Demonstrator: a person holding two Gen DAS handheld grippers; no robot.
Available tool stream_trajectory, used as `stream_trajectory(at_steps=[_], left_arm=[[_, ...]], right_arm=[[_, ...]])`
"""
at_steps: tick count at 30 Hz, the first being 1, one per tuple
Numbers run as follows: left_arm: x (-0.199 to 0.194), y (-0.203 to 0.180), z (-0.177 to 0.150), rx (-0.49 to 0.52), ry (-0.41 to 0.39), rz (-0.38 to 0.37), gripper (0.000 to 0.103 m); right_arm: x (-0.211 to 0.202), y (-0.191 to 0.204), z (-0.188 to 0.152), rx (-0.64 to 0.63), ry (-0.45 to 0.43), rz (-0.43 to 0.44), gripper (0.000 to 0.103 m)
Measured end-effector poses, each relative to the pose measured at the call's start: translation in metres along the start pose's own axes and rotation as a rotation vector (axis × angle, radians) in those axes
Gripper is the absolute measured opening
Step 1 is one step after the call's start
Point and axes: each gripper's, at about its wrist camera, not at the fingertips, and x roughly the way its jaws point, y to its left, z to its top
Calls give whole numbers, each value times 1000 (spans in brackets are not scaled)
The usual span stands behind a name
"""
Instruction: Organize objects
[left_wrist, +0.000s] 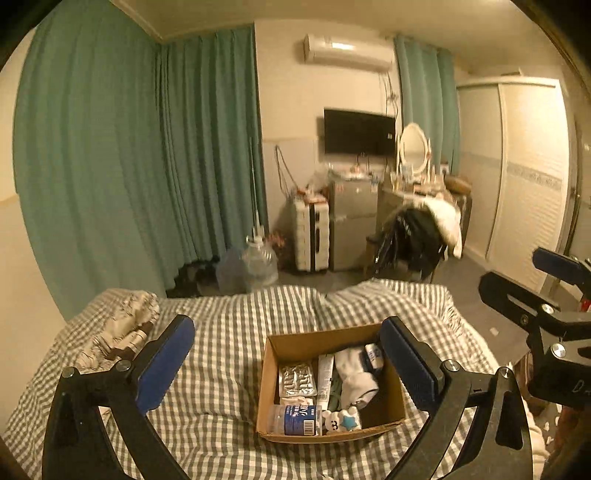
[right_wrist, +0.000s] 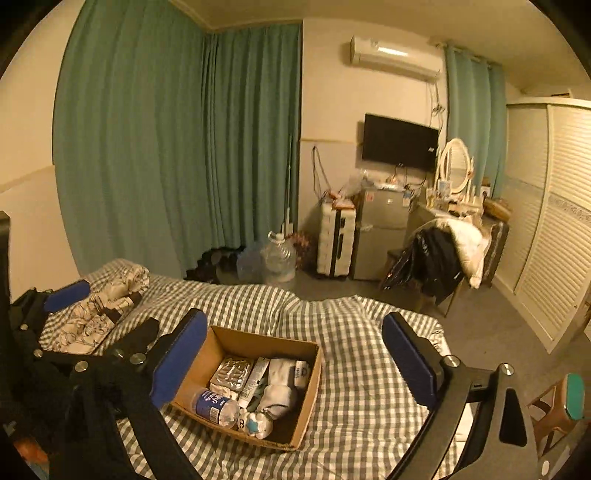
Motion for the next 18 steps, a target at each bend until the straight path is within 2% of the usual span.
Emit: stream_trajectory(at_steps=[1, 4, 11, 16, 18], left_arm=[[-8, 2, -2, -5, -15, 2, 103], [-32, 5, -14, -18, -64, 17, 103], [-64, -10, -56, -23, -139, 74, 103], [-54, -20, -99, -15, -91, 76, 103], [-39, -20, -117, -18, -40, 84, 103]], right_arm=[[-9, -1, -1, 3, -13, -7, 103], [-39, -9, -13, 18, -54, -33, 103], [-60, -9, -59, 43, -86, -61, 103], [-55, -6, -91, 36, -78, -85, 103], [-49, -8, -106, 49, -60, -85, 103]])
